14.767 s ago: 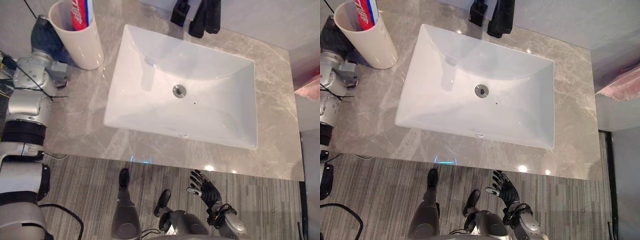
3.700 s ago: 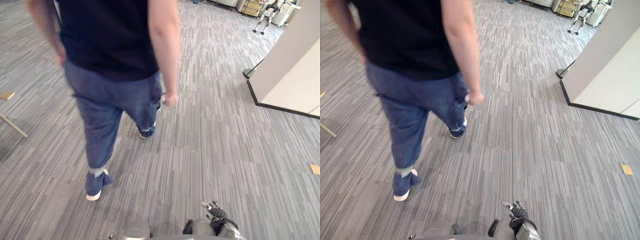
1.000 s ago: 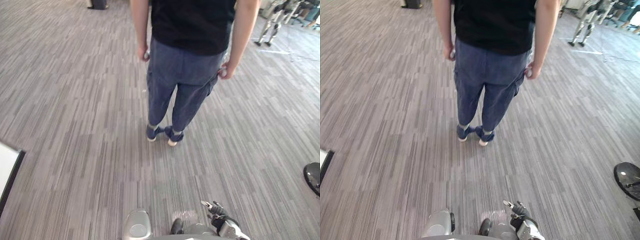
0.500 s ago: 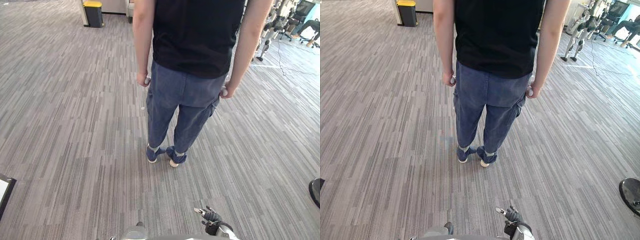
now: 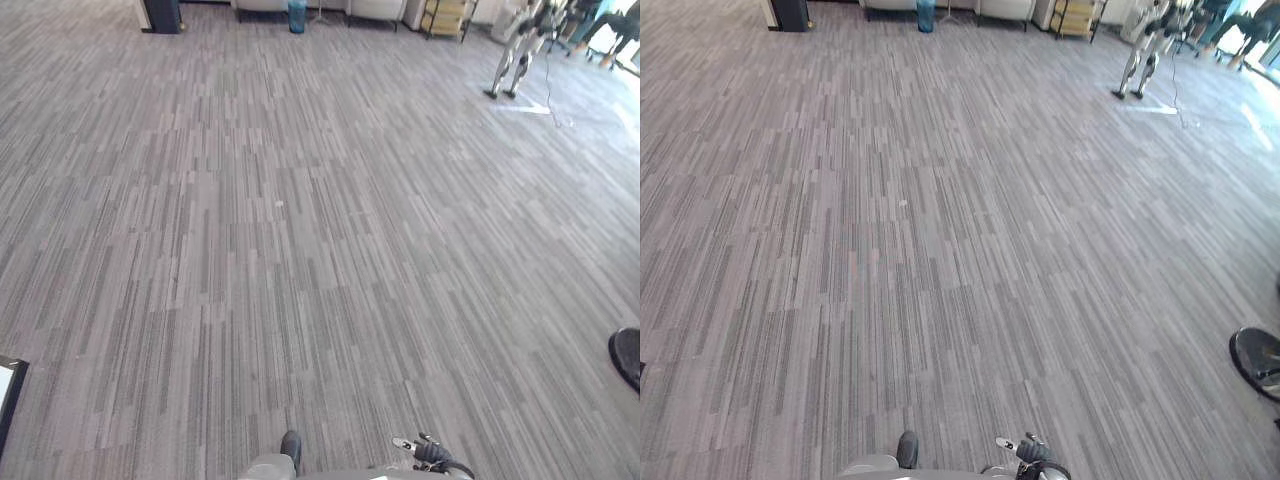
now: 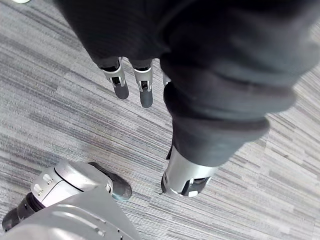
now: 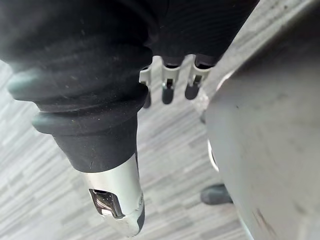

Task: Organize washtable

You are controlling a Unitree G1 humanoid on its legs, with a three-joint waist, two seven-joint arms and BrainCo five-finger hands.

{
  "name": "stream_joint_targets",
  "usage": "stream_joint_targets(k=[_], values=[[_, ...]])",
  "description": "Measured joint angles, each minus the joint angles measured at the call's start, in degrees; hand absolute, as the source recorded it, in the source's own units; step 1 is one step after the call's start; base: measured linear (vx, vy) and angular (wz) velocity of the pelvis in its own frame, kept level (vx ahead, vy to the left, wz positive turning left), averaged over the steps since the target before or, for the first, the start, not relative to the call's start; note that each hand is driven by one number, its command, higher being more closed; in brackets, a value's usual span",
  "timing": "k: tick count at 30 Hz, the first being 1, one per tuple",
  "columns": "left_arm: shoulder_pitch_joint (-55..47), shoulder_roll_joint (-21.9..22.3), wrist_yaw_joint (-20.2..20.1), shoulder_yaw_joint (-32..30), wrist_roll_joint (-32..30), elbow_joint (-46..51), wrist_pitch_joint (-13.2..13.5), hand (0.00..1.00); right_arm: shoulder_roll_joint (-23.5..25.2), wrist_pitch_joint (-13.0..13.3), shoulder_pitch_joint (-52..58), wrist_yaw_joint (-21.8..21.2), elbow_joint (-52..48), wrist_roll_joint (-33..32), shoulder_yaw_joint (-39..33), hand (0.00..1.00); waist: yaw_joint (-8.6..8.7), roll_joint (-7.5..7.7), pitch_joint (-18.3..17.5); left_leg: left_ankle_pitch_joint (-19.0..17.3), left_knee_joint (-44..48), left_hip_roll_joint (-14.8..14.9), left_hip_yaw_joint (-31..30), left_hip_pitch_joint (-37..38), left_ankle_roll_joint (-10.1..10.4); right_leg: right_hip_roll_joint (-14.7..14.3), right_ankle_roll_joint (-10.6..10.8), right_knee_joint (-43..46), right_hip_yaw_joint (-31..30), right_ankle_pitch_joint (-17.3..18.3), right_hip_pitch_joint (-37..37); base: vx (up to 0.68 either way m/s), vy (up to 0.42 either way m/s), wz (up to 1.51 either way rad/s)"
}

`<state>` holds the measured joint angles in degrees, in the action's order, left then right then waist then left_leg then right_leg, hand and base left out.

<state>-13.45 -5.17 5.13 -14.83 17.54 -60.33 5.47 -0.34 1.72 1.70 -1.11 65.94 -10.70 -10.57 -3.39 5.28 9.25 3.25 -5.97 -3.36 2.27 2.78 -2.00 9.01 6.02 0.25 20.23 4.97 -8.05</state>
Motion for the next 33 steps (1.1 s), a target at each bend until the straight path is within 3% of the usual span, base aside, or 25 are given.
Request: stream_joint_targets(k=[3, 4, 6, 7, 8, 9, 10, 11, 13, 16, 17, 18, 20, 21, 22, 25, 26, 28, 31, 33], values=[[1.0, -1.0, -0.1, 4.0, -2.7, -0.1, 0.1, 0.0, -0.4, 0.3, -0.3, 1.0, 0.1, 0.0, 0.0, 0.0, -0.52, -0.81, -0.1, 1.0, 0.0, -0.3, -0.8, -0.5, 0.6, 0.6, 0.7, -0.1, 2.2, -0.1, -0.7, 0.06, -0.018, 0.25], [1.6, -1.6, -0.1, 5.6, -3.8, -0.1, 0.2, 0.0, -0.2, 0.6, -0.3, 1.6, 0.0, 0.0, -0.3, 0.0, -0.1, -0.81, -0.4, 1.0, 0.0, -1.1, -3.2, -1.3, 0.6, 1.7, 2.5, 2.5, 4.3, 1.0, -0.3, 0.16, -0.026, 0.77], [2.9, -2.1, -0.2, 8.0, -4.8, -0.3, 0.1, 0.0, -0.9, 0.6, -0.9, 2.2, -0.1, -0.1, -0.7, 0.0, 1.24, -1.9, -0.2, 1.4, 0.1, -1.2, -8.5, -2.5, 0.3, 2.8, 1.9, 11.2, 4.6, 2.5, 2.4, 0.21, -0.053, 1.28], [3.5, -2.0, -0.2, 8.6, -4.8, -0.2, 0.2, 0.0, -1.4, 0.5, -1.2, 2.4, -0.3, -0.1, -0.7, 0.0, 1.12, -2.54, -0.3, 2.4, 0.1, -1.0, -11.4, -2.9, 0.0, 3.4, 1.4, 16.7, 3.9, 2.8, 4.0, 0.23, -0.046, 1.64], [3.5, -1.9, -0.2, 8.6, -4.7, 0.3, 0.5, 0.0, -1.3, 0.4, -1.0, 2.4, -0.2, -0.1, -1.1, 0.0, 0.94, -2.43, -0.1, 3.1, 0.5, -1.0, -14.2, -2.4, -0.2, 4.8, -0.9, 22.5, 1.9, 4.7, 5.5, 0.26, -0.059, 1.4], [3.5, -2.0, -0.2, 8.5, -4.7, 0.4, 0.6, 0.0, -1.4, 0.4, -1.2, 2.5, -0.2, -0.1, -1.7, 0.0, 0.61, -2.49, 0.0, 3.1, 0.5, -1.1, -15.3, -2.4, -0.1, 5.5, -1.4, 24.3, 1.1, 5.6, 6.1, 0.27, -0.08, 1.14], [3.6, -2.1, -0.1, 8.5, -4.7, 0.9, 0.7, 0.0, -1.3, 0.5, -1.5, 2.4, -0.3, 0.0, -2.1, 0.0, -0.1, -2.35, -0.1, 3.3, 0.5, -1.4, -17.7, -2.4, 0.1, 6.1, -0.7, 24.7, -0.2, 6.6, 6.1, 0.27, -0.151, 1.19], [3.5, -2.1, -0.1, 8.5, -4.6, 1.4, 0.7, 0.0, -0.9, 0.5, -2.4, 2.4, 0.1, 0.0, -2.5, 0.0, -0.7, -1.66, -0.5, 3.5, 0.5, -1.6, -20.6, -2.6, 0.7, 6.2, 1.4, 22.9, -3.2, 7.4, 5.6, 0.18, -0.149, 1.23], [3.5, -2.0, -0.1, 8.5, -3.9, 1.4, 1.3, 0.0, -0.2, 0.4, -4.1, 2.4, 0.2, 0.0, -2.6, 0.0, -1.28, -1.57, -0.5, 3.8, 0.5, -1.9, -24.3, -2.8, 1.9, 6.2, 4.3, 17.7, -3.5, 8.3, 4.0, 0.13, -0.205, 1.11], [3.5, -2.0, -0.1, 8.2, -2.3, 1.5, 1.5, 0.0, 0.5, 0.6, -7.1, 2.2, 0.1, 0.7, -1.8, 0.0, -3.54, -0.68, 0.0, 3.7, 0.5, -2.1, -27.3, -3.9, 4.8, 6.0, 3.6, 10.7, -1.0, 4.6, 3.0, -0.01, -0.311, 0.77], [3.6, -1.7, 0.0, 8.1, -1.8, 1.4, 1.8, 0.0, -0.3, 0.7, -8.3, 2.2, 0.1, 1.6, -1.8, 0.0, -3.76, -1.73, 0.6, 1.9, 0.5, 0.0, -26.4, -5.0, 6.6, 4.9, 2.9, 9.7, 2.1, 4.9, 1.9, -0.12, -0.276, 0.82], [3.3, -1.0, 0.2, 8.0, -0.8, 0.9, 1.8, 0.0, -0.9, 1.1, -8.7, 2.3, 0.0, 1.9, -1.9, 0.0, -3.42, -2.92, 1.1, 1.7, 1.1, 3.5, -17.7, -6.0, 6.9, 3.4, 2.3, 9.5, 4.3, 5.0, 1.2, -0.15, -0.311, 0.9], [3.2, -0.1, 0.3, 7.4, 0.5, -0.1, 1.9, 0.0, -2.8, 1.2, -8.7, 2.4, 0.2, 1.9, -1.9, 0.0, -3.47, -4.13, 1.7, 1.8, 5.3, 5.7, -10.1, -8.2, 7.1, 2.7, 1.4, 9.5, 6.2, 5.4, 1.0, -0.1, -0.112, 0.53], [2.3, 0.6, 0.3, 5.9, 1.4, -0.1, 2.0, 0.0, -3.7, 1.1, -8.4, 2.5, 0.5, 1.8, -2.0, 0.0, -3.58, -4.09, 1.7, 1.3, 10.0, 5.9, -7.6, -9.5, 7.2, 3.0, 1.2, 9.4, 7.0, 5.4, 1.0, -0.06, -0.048, 0.27], [1.7, 1.2, 0.2, 4.8, 2.1, -0.8, 2.1, 0.0, -4.7, 1.2, -8.1, 3.0, 0.4, 1.6, -2.8, 0.0, -3.22, -3.84, 1.8, -2.2, 15.6, 5.1, -5.8, -11.5, 7.1, 3.7, 1.1, 9.3, 7.6, 5.3, 1.2, -0.03, -0.02, 0.22], [1.2, 1.6, -0.2, 2.4, 2.1, -1.4, 1.9, 0.0, -5.3, 1.0, -6.3, 4.0, 0.7, 1.1, -6.8, 0.0, -2.16, -3.95, 1.7, -5.6, 19.4, 3.8, -2.1, -13.3, 4.2, 4.0, 2.0, 8.7, 9.5, 5.1, 0.4, 0.02, 0.044, 0.37], [1.0, 1.2, -0.4, 1.3, 2.1, -1.4, 2.0, 0.0, -4.3, 0.7, -5.2, 4.3, 0.7, 1.1, -8.2, 0.0, -2.21, -2.44, 1.7, -3.4, 15.3, 2.5, -2.2, -11.9, 3.6, 4.6, 2.4, 7.2, 9.7, 4.5, 0.0, 0.05, 0.042, 0.37], [1.0, 0.4, -0.8, 0.7, 2.0, -1.6, 1.7, 0.0, -2.2, 0.2, -4.1, 4.4, 0.8, 1.1, -10.1, 0.0, -2.13, -1.15, 2.0, 1.1, 7.1, 0.6, -4.0, -8.8, 3.0, 5.1, 2.3, 5.3, 9.8, 3.7, -0.6, 0.07, 0.028, 0.37], [1.1, 0.4, -1.3, 0.7, 2.0, -2.1, 1.4, 0.0, -0.3, 0.1, -3.6, 4.4, 2.0, 0.8, -11.7, 0.0, -1.8, -1.4, 2.1, 4.6, 0.5, -0.2, -5.6, -4.9, 2.7, 5.2, 1.9, 5.1, 9.5, 3.4, -2.5, 0.05, 0.008, 0.38], [1.2, 0.5, -1.3, 0.7, 2.0, -2.0, 1.4, 0.0, 0.5, 0.1, -3.7, 4.3, 2.5, -0.1, -12.1, 0.0, -2.07, -1.62, 2.1, 4.6, 0.4, 0.0, -6.1, -4.0, 2.7, 5.0, 1.2, 5.6, 9.1, 3.5, -3.2, -0.01, -0.028, 0.15]])
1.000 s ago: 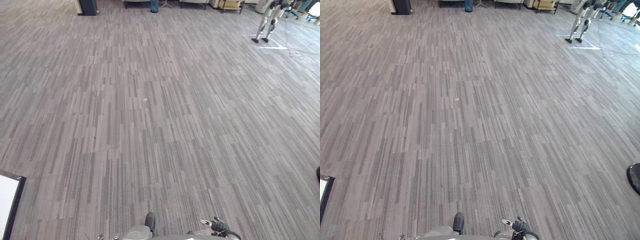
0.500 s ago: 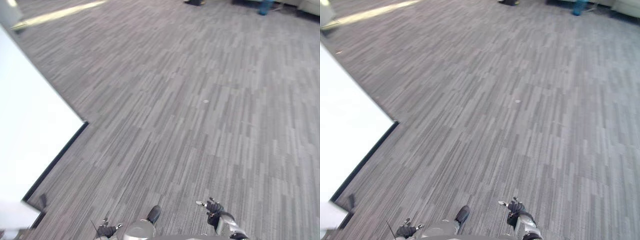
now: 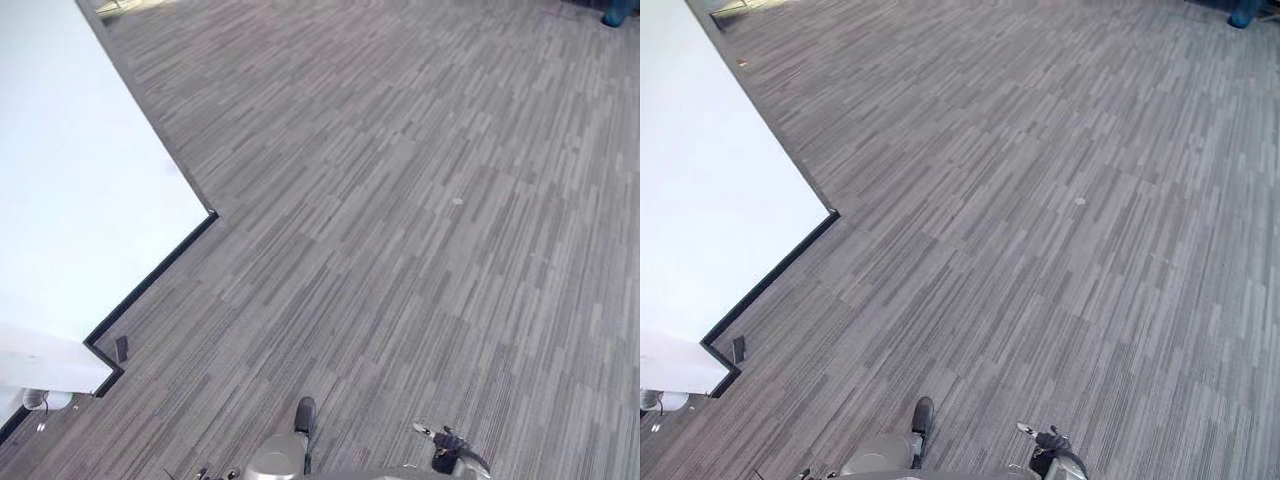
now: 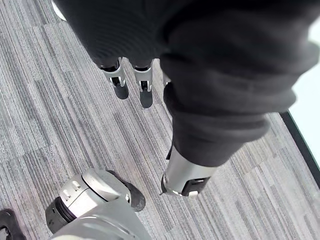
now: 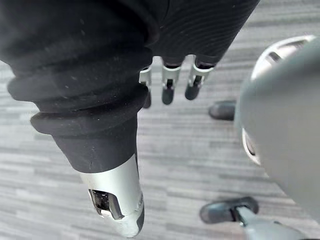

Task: Organize washtable

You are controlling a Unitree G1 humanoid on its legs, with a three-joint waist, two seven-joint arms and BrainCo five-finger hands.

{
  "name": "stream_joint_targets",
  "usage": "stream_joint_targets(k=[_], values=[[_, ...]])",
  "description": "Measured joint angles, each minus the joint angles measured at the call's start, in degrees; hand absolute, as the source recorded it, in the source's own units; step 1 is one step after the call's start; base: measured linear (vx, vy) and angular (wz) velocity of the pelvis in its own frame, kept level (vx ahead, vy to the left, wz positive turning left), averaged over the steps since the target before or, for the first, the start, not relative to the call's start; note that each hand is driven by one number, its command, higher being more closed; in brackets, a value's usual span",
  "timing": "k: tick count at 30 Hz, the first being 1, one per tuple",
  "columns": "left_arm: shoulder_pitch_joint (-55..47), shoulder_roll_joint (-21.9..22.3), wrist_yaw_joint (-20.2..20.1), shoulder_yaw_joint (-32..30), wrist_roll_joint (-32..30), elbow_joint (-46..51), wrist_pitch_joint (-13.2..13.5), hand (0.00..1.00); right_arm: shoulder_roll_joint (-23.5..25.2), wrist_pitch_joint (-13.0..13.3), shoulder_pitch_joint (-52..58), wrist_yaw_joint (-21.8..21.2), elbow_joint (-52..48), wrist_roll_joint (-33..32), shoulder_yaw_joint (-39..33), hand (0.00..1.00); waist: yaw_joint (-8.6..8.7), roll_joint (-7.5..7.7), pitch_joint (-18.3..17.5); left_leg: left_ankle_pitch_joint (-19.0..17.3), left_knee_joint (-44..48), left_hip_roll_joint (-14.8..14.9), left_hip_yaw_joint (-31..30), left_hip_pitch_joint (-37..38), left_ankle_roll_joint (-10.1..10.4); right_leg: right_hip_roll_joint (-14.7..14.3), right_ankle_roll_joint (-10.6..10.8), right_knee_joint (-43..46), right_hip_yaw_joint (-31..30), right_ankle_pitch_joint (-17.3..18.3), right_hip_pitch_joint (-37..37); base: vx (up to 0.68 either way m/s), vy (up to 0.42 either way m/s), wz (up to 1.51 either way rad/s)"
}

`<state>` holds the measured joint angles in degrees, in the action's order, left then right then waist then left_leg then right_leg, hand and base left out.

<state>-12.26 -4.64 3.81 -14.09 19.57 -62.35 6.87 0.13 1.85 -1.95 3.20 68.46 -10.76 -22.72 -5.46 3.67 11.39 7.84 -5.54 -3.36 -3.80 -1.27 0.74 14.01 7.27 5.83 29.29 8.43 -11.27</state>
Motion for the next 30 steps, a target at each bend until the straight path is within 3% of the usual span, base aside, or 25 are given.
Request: stream_joint_targets(k=[4, 7, 10, 14, 22, 30], values=[[0.1, -0.1, 0.0, 1.0, -0.3, 0.0, 0.0, 0.0, -0.1, 0.1, -0.4, -0.1, 0.2, -0.2, -1.0, 0.0, 0.28, -0.65, 0.1, 0.2, -0.4, 0.9, 0.4, 0.9, 0.3, -1.0, -0.9, -0.2, -3.0, 0.4, -0.5, -0.08, -0.071, -0.1], [0.0, -0.2, -0.1, 2.3, -0.6, -0.4, 0.0, 0.0, -0.5, 0.1, -0.6, -0.1, 0.3, -1.1, -0.9, 0.0, 1.5, -1.32, 0.1, -0.2, -0.4, 2.5, 2.7, 1.0, 0.8, -2.4, -1.4, -1.9, -5.2, 0.8, -0.1, -0.14, -0.07, -0.36], [0.1, -0.4, -0.2, 3.2, -0.7, -0.7, 0.0, 0.0, -0.5, 0.1, -0.5, -0.2, 0.1, -2.1, -0.4, 0.0, 1.52, -1.54, -0.2, -0.6, -0.4, 5.0, 7.8, 1.1, 1.5, -4.1, -1.9, -2.2, -11.4, 0.4, 2.7, -0.08, -0.052, -0.89], [1.3, -1.7, -1.8, 5.1, -2.4, -2.3, -0.3, 0.0, -0.5, 0.0, -0.1, -0.2, 0.2, -2.7, 0.7, 0.0, 1.7, -1.18, -0.7, -1.5, -0.4, 6.9, 14.5, 2.0, 2.6, -5.2, -1.1, -4.3, -18.0, -3.1, 4.9, 0.01, -0.029, -0.86], [2.9, -2.7, -3.8, 6.0, -8.9, -3.3, -1.7, 0.0, -0.6, -1.2, 0.2, -0.8, 0.2, -2.0, 0.0, 0.0, 3.12, -1.06, -1.2, -2.5, -0.4, 7.7, 21.3, 5.8, 3.5, -5.6, -0.6, -4.8, -22.5, -3.8, 4.0, 0.06, -0.016, -0.37], [4.3, -2.6, -3.7, 7.8, -10.2, -5.2, -2.1, 0.0, -1.8, -1.3, 0.6, -0.9, 0.1, -2.0, 0.2, 0.0, 3.61, -3.35, -2.3, -3.0, -0.4, 9.3, 23.2, 7.8, 4.1, -7.0, -1.2, -5.1, -23.1, -5.3, 3.7, -0.07, -0.026, -0.2]])
